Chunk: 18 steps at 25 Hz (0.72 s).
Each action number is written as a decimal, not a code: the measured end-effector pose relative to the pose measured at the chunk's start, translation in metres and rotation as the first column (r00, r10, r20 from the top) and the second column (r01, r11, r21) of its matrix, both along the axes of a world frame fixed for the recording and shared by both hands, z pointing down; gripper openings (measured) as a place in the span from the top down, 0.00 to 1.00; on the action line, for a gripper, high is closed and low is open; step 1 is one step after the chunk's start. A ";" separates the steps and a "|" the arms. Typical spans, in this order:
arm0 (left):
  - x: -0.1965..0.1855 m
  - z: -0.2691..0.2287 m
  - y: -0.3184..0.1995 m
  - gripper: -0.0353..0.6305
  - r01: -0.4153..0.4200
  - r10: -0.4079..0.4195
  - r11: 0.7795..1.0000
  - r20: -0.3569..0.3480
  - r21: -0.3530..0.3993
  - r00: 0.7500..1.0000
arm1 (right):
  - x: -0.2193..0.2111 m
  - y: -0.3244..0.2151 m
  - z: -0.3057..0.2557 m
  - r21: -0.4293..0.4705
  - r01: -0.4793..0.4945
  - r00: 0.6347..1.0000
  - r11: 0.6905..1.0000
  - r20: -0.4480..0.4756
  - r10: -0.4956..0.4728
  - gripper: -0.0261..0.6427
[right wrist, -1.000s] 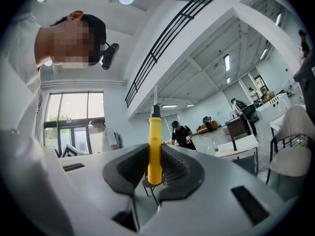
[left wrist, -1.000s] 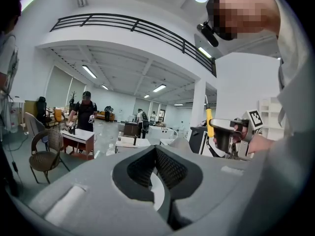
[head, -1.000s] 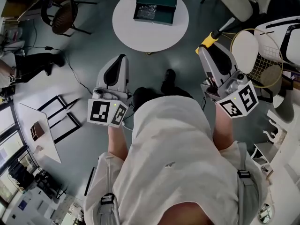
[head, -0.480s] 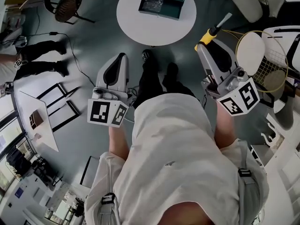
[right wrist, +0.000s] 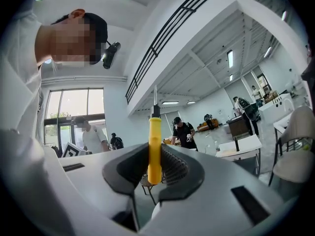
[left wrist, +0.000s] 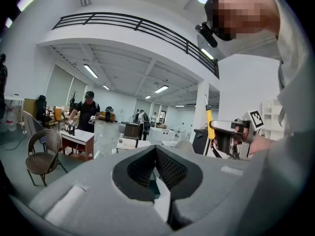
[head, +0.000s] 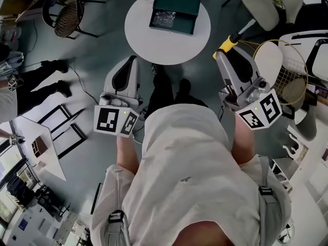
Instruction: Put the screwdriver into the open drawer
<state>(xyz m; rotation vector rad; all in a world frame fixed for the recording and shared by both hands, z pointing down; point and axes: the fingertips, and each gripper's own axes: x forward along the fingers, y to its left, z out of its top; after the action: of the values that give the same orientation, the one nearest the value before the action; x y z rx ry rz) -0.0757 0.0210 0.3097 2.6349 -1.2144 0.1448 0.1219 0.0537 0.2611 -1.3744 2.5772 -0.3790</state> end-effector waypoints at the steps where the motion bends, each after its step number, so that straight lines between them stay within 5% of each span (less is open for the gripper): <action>1: 0.000 -0.002 -0.009 0.93 -0.009 0.009 1.000 -0.005 0.003 1.000 | -0.001 -0.007 -0.003 0.003 -0.009 1.000 1.000 -0.004 0.009 0.84; 18: -0.026 -0.010 -0.140 0.93 -0.147 0.148 0.989 -0.049 0.015 0.988 | -0.038 -0.109 -0.023 0.011 -0.144 0.989 0.990 -0.039 0.144 0.84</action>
<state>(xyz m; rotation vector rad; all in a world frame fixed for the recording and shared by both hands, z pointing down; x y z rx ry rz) -0.1017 -0.1190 0.2994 2.7200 -1.0069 0.0969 0.0843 -0.0553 0.2381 -1.5692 2.4874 -0.3208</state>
